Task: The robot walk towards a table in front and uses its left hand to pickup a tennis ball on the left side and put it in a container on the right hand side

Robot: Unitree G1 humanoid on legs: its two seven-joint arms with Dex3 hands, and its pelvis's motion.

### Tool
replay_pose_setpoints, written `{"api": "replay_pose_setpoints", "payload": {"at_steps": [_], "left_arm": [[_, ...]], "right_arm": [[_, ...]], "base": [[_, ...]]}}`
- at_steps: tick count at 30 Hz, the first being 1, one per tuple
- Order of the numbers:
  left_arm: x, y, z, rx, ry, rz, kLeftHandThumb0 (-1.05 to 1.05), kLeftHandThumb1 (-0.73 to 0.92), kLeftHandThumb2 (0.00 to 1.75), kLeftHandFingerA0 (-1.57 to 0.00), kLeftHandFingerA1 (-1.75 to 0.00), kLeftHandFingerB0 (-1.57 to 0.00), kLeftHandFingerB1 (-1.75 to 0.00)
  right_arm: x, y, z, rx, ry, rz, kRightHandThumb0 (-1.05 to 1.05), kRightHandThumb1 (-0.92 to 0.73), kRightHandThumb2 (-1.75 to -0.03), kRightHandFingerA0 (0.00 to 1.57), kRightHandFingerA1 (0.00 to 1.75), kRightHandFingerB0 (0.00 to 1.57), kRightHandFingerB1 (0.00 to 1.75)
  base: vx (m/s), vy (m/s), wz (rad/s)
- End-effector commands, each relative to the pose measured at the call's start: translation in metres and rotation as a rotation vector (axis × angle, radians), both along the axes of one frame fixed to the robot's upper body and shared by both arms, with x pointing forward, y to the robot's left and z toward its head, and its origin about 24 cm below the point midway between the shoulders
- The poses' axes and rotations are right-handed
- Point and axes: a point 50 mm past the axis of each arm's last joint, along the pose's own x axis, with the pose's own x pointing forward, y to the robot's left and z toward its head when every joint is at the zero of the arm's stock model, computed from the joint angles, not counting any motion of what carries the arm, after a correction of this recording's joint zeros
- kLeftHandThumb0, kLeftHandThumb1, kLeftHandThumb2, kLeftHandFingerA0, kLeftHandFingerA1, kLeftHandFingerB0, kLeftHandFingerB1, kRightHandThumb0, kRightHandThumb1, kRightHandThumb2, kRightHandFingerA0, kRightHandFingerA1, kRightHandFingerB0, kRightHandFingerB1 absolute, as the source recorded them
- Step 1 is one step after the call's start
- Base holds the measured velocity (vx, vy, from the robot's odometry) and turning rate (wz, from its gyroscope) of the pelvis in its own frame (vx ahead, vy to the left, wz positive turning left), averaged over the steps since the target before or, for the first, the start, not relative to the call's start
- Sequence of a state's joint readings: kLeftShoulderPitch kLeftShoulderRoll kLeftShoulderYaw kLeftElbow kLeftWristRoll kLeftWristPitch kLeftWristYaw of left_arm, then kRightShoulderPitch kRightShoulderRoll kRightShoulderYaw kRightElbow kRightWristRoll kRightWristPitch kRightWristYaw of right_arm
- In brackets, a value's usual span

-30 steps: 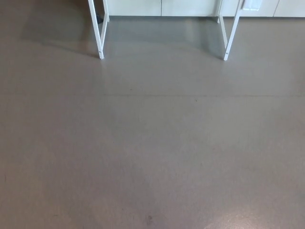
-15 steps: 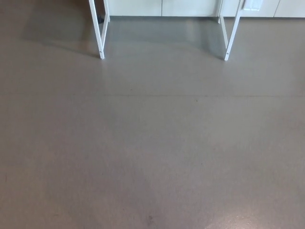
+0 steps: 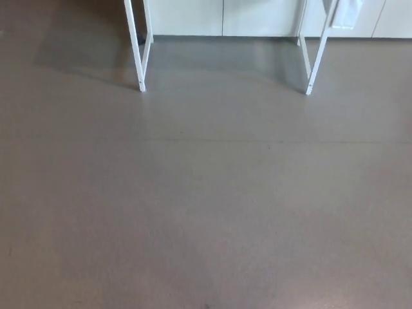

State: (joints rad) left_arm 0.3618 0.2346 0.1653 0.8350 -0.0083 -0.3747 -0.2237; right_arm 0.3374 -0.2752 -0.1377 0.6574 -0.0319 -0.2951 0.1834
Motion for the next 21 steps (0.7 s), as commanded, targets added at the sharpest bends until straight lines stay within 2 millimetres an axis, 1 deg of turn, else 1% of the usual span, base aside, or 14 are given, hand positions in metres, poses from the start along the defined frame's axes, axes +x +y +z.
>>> {"api": "replay_pose_setpoints", "payload": {"at_steps": [1,2,5,10,12,16,19,21], "left_arm": [[0.0068,0.0040,0.0043,0.048,-0.031,-0.034,-0.14,0.34,0.85,-0.27,-0.62,-0.12,-0.51],[0.0069,0.0043,0.0040,0.041,-0.031,-0.026,-0.14,0.34,0.85,-0.27,-0.62,-0.12,-0.51],[0.0070,0.0037,0.0048,0.042,-0.038,-0.030,-0.14,0.34,0.86,-0.27,-0.62,-0.11,-0.50],[0.0077,0.0041,0.0036,0.031,-0.036,-0.029,-0.15,0.36,0.87,-0.26,-0.61,-0.10,-0.50],[0.0090,0.0044,0.0035,0.038,-0.033,-0.028,-0.15,0.35,0.86,-0.29,-0.62,-0.12,-0.51],[0.0079,0.0041,0.0029,0.029,-0.027,-0.024,-0.16,0.35,0.86,-0.29,-0.62,-0.11,-0.50],[0.0058,0.0039,0.0022,0.028,-0.023,-0.024,-0.15,0.34,0.86,-0.30,-0.63,-0.12,-0.51],[0.0042,0.0036,0.0020,0.023,-0.022,-0.017,-0.14,0.35,0.86,-0.30,-0.63,-0.12,-0.51]], "right_arm": [[0.0023,-0.0008,0.0019,-0.010,-0.016,0.014,-0.04,-0.48,-0.53,0.64,0.48,0.49,0.42],[0.0025,-0.0006,0.0016,-0.009,-0.015,0.014,-0.04,-0.48,-0.53,0.64,0.48,0.49,0.42],[0.0035,0.0001,0.0012,0.000,-0.018,0.009,-0.02,-0.48,-0.53,0.65,0.48,0.49,0.42],[0.0053,0.0002,0.0012,-0.004,-0.015,0.008,-0.03,-0.48,-0.53,0.65,0.48,0.49,0.42],[0.0054,0.0002,0.0011,0.009,-0.019,0.006,-0.01,-0.49,-0.53,0.64,0.49,0.48,0.42],[0.0040,0.0001,0.0011,-0.004,-0.012,0.013,-0.05,-0.48,-0.53,0.65,0.48,0.48,0.42],[0.0013,-0.0002,0.0004,-0.017,-0.009,0.027,-0.04,-0.47,-0.53,0.66,0.49,0.49,0.42],[0.0003,-0.0008,-0.0004,-0.016,-0.002,0.027,-0.05,-0.47,-0.53,0.67,0.49,0.49,0.42]], "base": [[0.13,0.556,-0.39],[0.12,0.510,-0.11],[0.15,0.171,-0.02],[0.20,0.002,0.07],[0.25,-0.119,0.12],[0.26,-0.192,0.11],[0.39,-0.443,0.39],[0.27,-0.167,0.04]]}}
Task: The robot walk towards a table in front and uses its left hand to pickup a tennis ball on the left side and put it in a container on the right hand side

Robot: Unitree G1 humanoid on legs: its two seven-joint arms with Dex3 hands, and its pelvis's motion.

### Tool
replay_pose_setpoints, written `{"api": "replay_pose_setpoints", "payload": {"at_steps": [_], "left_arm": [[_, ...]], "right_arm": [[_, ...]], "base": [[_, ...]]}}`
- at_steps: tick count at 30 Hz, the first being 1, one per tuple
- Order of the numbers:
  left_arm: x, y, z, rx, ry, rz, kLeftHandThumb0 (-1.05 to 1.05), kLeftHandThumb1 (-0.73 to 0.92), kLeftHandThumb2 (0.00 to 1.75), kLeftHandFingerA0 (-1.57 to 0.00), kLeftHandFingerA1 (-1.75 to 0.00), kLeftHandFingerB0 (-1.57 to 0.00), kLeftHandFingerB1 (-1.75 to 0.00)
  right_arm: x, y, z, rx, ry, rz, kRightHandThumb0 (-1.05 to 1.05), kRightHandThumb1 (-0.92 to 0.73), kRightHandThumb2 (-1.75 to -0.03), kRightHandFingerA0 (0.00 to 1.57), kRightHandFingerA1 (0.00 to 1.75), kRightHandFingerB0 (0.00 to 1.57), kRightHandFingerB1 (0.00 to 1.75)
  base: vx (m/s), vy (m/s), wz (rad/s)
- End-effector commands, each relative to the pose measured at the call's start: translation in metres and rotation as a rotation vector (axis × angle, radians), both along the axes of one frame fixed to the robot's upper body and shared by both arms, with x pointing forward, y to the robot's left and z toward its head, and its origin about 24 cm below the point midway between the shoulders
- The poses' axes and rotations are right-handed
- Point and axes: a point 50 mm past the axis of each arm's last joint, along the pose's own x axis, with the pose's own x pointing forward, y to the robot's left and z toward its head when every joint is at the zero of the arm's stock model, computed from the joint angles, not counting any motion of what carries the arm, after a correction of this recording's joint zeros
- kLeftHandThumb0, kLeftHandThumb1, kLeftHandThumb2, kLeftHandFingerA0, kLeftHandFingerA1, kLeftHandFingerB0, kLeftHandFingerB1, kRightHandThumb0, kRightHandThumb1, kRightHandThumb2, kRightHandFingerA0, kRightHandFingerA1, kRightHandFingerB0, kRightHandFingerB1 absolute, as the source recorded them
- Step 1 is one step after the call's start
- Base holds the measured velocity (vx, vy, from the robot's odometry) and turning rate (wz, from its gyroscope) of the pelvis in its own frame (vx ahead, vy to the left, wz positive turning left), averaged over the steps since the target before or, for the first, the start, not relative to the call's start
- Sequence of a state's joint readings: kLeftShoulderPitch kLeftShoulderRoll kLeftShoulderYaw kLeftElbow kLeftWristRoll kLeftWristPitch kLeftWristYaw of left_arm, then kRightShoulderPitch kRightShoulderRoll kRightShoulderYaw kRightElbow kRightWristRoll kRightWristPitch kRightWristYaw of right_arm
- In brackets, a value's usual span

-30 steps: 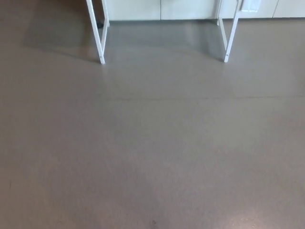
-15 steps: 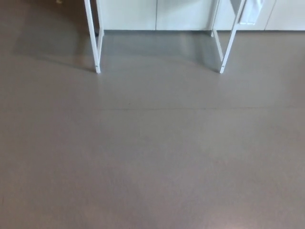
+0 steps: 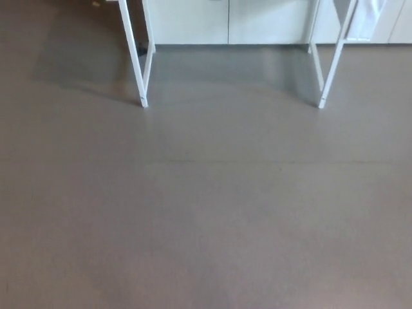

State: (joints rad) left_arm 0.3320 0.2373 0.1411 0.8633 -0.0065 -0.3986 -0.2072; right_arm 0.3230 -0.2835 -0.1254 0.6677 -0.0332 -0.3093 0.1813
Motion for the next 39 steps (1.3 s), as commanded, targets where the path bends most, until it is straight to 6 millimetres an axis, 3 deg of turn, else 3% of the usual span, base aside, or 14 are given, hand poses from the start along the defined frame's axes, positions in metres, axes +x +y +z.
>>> {"api": "replay_pose_setpoints", "payload": {"at_steps": [1,10,11,22,23,24,25,27,28,29,30,39], "left_arm": [[-0.0040,0.0062,0.0032,0.019,-0.007,0.001,-0.12,0.34,0.86,-0.32,-0.64,-0.12,-0.51],[-0.0088,0.0064,0.0032,0.023,-0.002,-0.017,-0.16,0.37,0.87,-0.33,-0.64,-0.11,-0.51],[-0.0088,0.0063,0.0031,0.026,-0.002,-0.019,-0.21,0.55,0.57,-0.37,-0.60,-0.23,-0.32],[-0.0086,0.0067,0.0019,0.023,0.005,-0.005,-0.22,0.56,0.57,-0.37,-0.63,-0.24,-0.34],[-0.0075,0.0071,0.0020,0.021,0.008,-0.005,-0.18,0.38,0.88,-0.37,-0.66,-0.12,-0.51],[-0.0074,0.0071,0.0020,0.020,0.008,-0.005,-0.18,0.38,0.88,-0.37,-0.66,-0.12,-0.51],[-0.0062,0.0074,0.0024,0.023,0.006,-0.004,-0.22,0.56,0.57,-0.38,-0.63,-0.24,-0.33],[-0.0059,0.0075,0.0024,0.032,0.008,-0.022,-0.23,0.57,0.57,-0.38,-0.64,-0.23,-0.33],[-0.0062,0.0074,0.0024,0.032,0.010,-0.027,-0.20,0.39,0.89,-0.37,-0.67,-0.11,-0.51],[-0.0066,0.0074,0.0024,0.031,0.012,-0.032,-0.20,0.39,0.89,-0.37,-0.67,-0.11,-0.51],[-0.0059,0.0069,0.0019,0.026,0.012,-0.028,-0.23,0.58,0.57,-0.36,-0.66,-0.22,-0.34],[-0.0030,0.0076,0.0016,-0.001,0.001,0.003,-0.23,0.58,0.57,-0.37,-0.68,-0.22,-0.36]], "right_arm": [[-0.0048,-0.0011,-0.0011,-0.022,0.011,0.015,-0.07,-0.47,-0.53,0.67,0.48,0.50,0.42],[-0.0101,-0.0015,-0.0031,-0.046,0.009,0.023,-0.06,-0.47,-0.53,0.68,0.49,0.52,0.43],[-0.0103,-0.0016,-0.0033,-0.043,0.010,0.017,-0.05,-0.47,-0.52,0.68,0.49,0.52,0.43],[-0.0121,-0.0015,-0.0053,-0.036,0.010,0.009,-0.05,-0.47,-0.52,0.68,0.49,0.51,0.43],[-0.0117,-0.0011,-0.0049,-0.037,0.012,0.007,-0.07,-0.47,-0.53,0.68,0.48,0.52,0.43],[-0.0117,-0.0010,-0.0049,-0.038,0.012,0.007,-0.07,-0.47,-0.53,0.68,0.48,0.52,0.43],[-0.0110,-0.0007,-0.0052,-0.041,0.015,0.010,-0.07,-0.47,-0.53,0.67,0.48,0.51,0.43],[-0.0112,-0.0005,-0.0053,-0.030,0.007,0.010,-0.02,-0.47,-0.52,0.68,0.50,0.51,0.43],[-0.0120,-0.0005,-0.0053,-0.029,0.007,0.011,-0.04,-0.48,-0.53,0.68,0.50,0.51,0.43],[-0.0130,-0.0005,-0.0053,-0.029,0.009,0.013,-0.04,-0.48,-0.53,0.68,0.50,0.51,0.43],[-0.0132,-0.0007,-0.0054,-0.029,0.010,0.011,-0.04,-0.47,-0.53,0.67,0.49,0.51,0.43],[-0.0088,0.0014,-0.0055,-0.050,0.010,0.028,-0.08,-0.47,-0.53,0.68,0.48,0.52,0.43]], "base": [[0.23,-0.120,-0.01],[0.27,0.063,-0.12],[0.47,0.149,-0.16],[0.34,0.132,-0.07],[0.29,-0.044,0.12],[0.38,-0.088,0.13],[0.37,-0.112,0.22],[0.48,-0.081,-0.26],[0.48,-0.058,0.69],[0.48,-0.053,0.44],[0.47,-0.059,0.23],[0.31,0.010,-0.11]]}}
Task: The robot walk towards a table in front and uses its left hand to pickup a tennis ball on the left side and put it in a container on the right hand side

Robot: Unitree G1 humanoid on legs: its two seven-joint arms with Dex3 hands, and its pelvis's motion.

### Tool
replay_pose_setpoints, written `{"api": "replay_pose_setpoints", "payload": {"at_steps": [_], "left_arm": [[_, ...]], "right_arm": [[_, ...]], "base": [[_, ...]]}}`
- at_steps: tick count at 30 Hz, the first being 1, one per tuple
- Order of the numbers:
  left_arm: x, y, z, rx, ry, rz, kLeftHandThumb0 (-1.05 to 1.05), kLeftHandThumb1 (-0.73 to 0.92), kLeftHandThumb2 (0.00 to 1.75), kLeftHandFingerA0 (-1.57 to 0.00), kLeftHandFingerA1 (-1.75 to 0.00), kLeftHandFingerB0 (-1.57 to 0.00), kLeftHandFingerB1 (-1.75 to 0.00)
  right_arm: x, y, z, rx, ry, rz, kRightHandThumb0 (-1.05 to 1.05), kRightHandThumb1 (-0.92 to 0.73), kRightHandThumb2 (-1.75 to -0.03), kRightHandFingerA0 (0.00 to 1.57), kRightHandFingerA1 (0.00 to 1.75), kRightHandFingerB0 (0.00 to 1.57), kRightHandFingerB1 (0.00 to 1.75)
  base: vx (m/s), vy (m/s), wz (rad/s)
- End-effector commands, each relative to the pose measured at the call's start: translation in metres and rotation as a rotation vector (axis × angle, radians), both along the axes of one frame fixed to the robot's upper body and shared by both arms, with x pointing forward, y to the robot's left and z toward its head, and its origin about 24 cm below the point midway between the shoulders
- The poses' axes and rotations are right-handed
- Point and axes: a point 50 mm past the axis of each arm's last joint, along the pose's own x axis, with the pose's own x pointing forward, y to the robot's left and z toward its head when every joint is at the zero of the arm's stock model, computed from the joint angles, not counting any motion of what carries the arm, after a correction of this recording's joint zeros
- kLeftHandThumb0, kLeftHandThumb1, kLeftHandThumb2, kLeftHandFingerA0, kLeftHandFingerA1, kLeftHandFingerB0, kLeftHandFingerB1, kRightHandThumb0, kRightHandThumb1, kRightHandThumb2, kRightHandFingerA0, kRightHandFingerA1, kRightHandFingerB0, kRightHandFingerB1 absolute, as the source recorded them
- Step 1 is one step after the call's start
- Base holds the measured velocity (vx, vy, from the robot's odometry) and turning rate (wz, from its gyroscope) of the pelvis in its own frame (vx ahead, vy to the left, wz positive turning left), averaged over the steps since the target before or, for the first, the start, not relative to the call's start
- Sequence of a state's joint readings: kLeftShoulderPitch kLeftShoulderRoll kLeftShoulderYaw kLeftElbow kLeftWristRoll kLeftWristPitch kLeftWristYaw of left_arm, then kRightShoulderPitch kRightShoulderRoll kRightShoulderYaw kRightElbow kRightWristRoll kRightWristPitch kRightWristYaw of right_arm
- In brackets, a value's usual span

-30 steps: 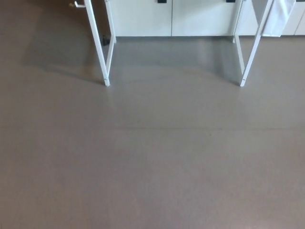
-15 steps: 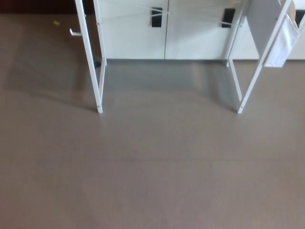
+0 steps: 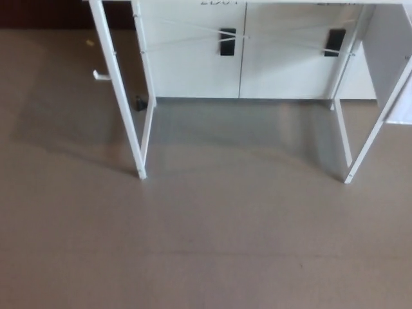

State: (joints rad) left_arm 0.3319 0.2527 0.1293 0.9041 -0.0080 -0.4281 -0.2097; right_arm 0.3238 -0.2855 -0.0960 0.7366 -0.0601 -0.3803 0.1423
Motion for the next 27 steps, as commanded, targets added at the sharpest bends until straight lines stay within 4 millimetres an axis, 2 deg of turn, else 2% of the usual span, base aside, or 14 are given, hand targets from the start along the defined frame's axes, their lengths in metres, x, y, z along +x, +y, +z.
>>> {"api": "replay_pose_setpoints", "payload": {"at_steps": [1,12,13,18,23,27], "left_arm": [[0.003,0.004,0.003,-0.014,-0.015,0.018,-0.23,0.58,0.57,-0.37,-0.68,-0.22,-0.36],[-0.008,0.005,0.002,-0.029,0.007,0.016,-0.25,0.59,0.57,-0.37,-0.68,-0.23,-0.36],[-0.009,0.005,0.001,-0.023,0.014,0.013,-0.26,0.58,0.57,-0.38,-0.72,-0.23,-0.37],[-0.007,0.007,0.001,-0.006,0.013,-0.003,-0.27,0.59,0.57,-0.38,-0.71,-0.24,-0.37],[-0.003,0.009,0.003,-0.017,0.007,0.000,-0.26,0.58,0.57,-0.39,-0.72,-0.22,-0.37],[0.005,0.008,0.004,-0.003,-0.015,-0.007,-0.27,0.58,0.58,-0.39,-0.73,-0.21,-0.38]], "right_arm": [[0.000,-0.001,0.001,-0.026,0.002,0.011,-0.08,-0.47,-0.53,0.68,0.48,0.52,0.43],[-0.010,-0.002,-0.002,-0.029,0.014,0.012,-0.06,-0.47,-0.53,0.68,0.49,0.52,0.44],[-0.012,-0.001,-0.001,-0.058,0.018,0.036,-0.10,-0.46,-0.53,0.69,0.49,0.53,0.44],[-0.011,-0.001,-0.004,-0.091,0.016,0.065,-0.11,-0.46,-0.53,0.68,0.49,0.52,0.43],[-0.011,0.002,-0.003,-0.080,0.001,0.061,-0.10,-0.47,-0.54,0.70,0.50,0.51,0.44],[-0.004,0.000,-0.005,-0.088,-0.005,0.042,-0.11,-0.46,-0.54,0.71,0.50,0.51,0.45]], "base": [[0.42,0.173,-0.18],[0.37,0.166,0.00],[0.25,-0.022,0.05],[0.38,-0.093,0.21],[0.29,-0.308,0.14],[0.25,-0.006,-0.11]]}}
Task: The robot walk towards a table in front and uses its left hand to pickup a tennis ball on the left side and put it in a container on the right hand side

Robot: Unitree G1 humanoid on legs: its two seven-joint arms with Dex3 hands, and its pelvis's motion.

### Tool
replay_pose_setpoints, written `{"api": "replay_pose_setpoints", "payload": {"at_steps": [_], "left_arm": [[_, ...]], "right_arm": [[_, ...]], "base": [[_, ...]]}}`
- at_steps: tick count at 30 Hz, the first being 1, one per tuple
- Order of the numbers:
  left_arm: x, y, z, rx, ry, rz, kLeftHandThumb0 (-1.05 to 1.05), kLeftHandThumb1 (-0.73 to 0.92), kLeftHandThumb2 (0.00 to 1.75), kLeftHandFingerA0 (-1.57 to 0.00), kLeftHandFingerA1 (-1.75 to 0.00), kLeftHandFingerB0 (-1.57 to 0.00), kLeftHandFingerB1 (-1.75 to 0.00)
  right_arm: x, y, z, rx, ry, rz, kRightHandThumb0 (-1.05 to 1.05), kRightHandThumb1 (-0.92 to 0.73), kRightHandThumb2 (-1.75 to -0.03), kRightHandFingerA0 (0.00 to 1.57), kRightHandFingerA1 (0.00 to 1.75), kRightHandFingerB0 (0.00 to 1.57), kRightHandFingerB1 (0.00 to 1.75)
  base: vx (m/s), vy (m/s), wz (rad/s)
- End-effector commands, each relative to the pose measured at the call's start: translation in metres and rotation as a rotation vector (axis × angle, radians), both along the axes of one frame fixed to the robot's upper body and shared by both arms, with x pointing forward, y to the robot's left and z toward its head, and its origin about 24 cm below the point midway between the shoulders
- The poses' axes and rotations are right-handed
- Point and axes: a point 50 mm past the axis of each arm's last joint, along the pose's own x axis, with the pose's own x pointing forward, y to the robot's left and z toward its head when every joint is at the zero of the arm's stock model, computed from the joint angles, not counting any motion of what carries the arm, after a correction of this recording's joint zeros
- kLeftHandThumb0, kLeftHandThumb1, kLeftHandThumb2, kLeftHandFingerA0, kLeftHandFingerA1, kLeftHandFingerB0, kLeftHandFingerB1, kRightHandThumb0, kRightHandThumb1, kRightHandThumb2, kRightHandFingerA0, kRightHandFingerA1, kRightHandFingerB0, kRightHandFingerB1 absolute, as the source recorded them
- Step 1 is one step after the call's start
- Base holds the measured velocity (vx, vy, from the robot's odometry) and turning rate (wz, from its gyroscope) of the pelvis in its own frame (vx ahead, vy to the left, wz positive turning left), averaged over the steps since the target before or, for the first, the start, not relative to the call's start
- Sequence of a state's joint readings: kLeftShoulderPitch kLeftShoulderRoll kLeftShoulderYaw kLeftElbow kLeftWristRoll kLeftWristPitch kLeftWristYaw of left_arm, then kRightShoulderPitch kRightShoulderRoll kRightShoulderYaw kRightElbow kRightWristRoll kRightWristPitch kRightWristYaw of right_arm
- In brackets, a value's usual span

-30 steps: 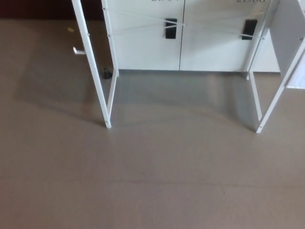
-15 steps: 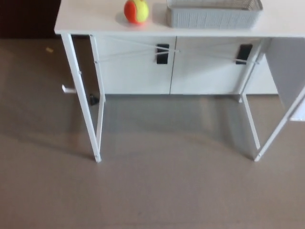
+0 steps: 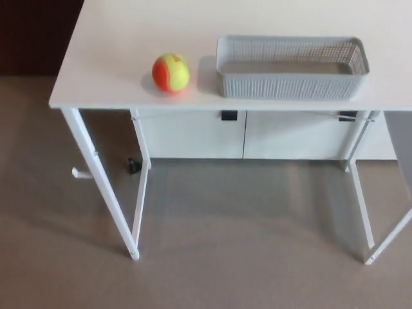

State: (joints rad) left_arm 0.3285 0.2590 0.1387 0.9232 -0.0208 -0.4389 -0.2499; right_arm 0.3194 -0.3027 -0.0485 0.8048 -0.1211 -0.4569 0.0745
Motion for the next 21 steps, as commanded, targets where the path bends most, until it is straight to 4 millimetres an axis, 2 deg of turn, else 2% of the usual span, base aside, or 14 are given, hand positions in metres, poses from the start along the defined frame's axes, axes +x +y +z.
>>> {"api": "replay_pose_setpoints", "payload": {"at_steps": [1,10,12,16,21], "left_arm": [[0.005,0.006,0.004,0.024,-0.015,-0.008,-0.27,0.58,0.58,-0.39,-0.73,-0.21,-0.38],[0.002,0.006,0.002,-0.001,0.005,0.015,-0.26,0.60,0.58,-0.40,-0.68,-0.22,-0.34],[0.000,0.007,0.002,0.001,-0.001,0.009,-0.26,0.59,0.57,-0.39,-0.74,-0.22,-0.37],[0.003,0.007,0.002,0.001,-0.006,0.009,-0.26,0.59,0.57,-0.39,-0.74,-0.22,-0.37],[0.016,0.007,0.004,0.021,-0.026,-0.001,-0.27,0.59,0.57,-0.39,-0.70,-0.24,-0.37]], "right_arm": [[0.000,-0.002,-0.001,-0.026,-0.011,-0.009,-0.11,-0.46,-0.54,0.71,0.50,0.51,0.45],[-0.005,-0.002,0.002,-0.018,-0.021,0.003,-0.11,-0.47,-0.54,0.69,0.51,0.51,0.44],[-0.005,-0.001,0.002,-0.034,-0.009,0.011,-0.14,-0.47,-0.55,0.69,0.51,0.53,0.45],[-0.003,0.000,0.003,-0.039,-0.014,0.013,-0.14,-0.47,-0.55,0.69,0.51,0.53,0.45],[0.008,0.000,0.007,-0.026,-0.045,0.015,-0.10,-0.47,-0.53,0.68,0.49,0.52,0.44]], "base": [[0.19,0.090,-0.16],[0.29,0.216,-0.10],[0.17,0.123,0.08],[0.18,0.037,0.08],[0.15,-0.093,0.05]]}}
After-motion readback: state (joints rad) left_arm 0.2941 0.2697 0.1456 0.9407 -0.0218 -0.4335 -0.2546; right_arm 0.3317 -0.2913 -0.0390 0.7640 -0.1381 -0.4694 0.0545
